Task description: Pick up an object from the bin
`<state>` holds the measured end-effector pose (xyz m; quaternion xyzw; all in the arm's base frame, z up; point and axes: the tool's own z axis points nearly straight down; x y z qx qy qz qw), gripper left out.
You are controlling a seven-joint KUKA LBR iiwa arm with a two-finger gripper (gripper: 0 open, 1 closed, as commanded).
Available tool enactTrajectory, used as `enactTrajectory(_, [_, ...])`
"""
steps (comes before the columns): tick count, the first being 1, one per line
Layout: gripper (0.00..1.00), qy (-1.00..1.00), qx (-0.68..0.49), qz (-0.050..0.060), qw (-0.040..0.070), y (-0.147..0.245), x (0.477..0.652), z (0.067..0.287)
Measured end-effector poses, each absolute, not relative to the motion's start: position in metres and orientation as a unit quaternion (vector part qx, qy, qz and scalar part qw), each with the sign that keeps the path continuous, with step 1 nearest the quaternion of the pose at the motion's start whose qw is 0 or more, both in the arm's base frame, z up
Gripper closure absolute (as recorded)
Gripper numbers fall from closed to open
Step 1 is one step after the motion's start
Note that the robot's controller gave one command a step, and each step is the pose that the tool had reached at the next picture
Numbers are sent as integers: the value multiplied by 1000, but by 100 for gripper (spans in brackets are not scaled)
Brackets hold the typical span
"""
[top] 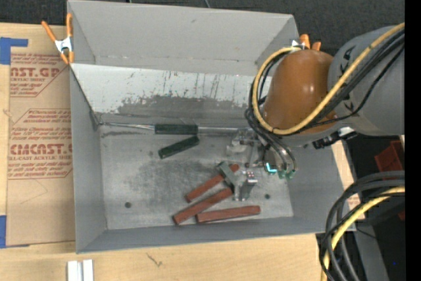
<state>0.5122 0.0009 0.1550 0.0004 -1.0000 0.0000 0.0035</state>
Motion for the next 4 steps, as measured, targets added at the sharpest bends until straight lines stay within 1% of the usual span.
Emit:
enactTrajectory(1, [0,-1000,0,0,0,1,514,158])
enactTrajectory(2, [100,-1000,19,0,-3,17,513,75])
enactTrajectory(3, [100,-1000,19,0,-3,17,513,75])
enactTrajectory(4, [100,-997,72,0,-3,37,513,220])
